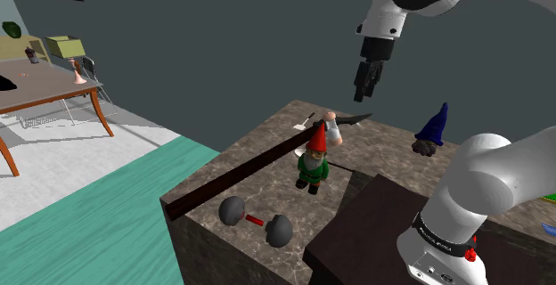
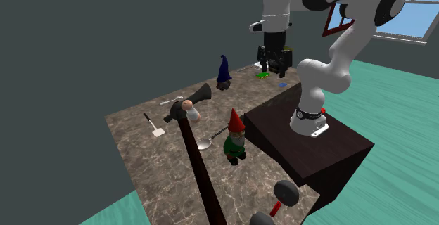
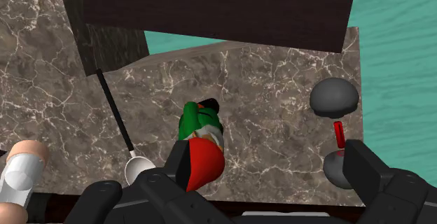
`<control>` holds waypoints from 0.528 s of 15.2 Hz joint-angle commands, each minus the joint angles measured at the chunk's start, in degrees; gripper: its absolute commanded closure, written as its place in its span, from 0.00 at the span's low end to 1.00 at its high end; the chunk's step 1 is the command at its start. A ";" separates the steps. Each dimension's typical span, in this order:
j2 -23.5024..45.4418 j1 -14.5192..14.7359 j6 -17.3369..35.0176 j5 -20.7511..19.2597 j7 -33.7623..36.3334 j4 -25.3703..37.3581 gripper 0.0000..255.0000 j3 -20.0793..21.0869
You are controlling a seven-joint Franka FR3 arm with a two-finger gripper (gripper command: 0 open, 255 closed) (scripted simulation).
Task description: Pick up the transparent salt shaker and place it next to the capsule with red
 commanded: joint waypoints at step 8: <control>12.10 -1.83 8.63 -3.66 -6.07 2.21 0.00 -4.96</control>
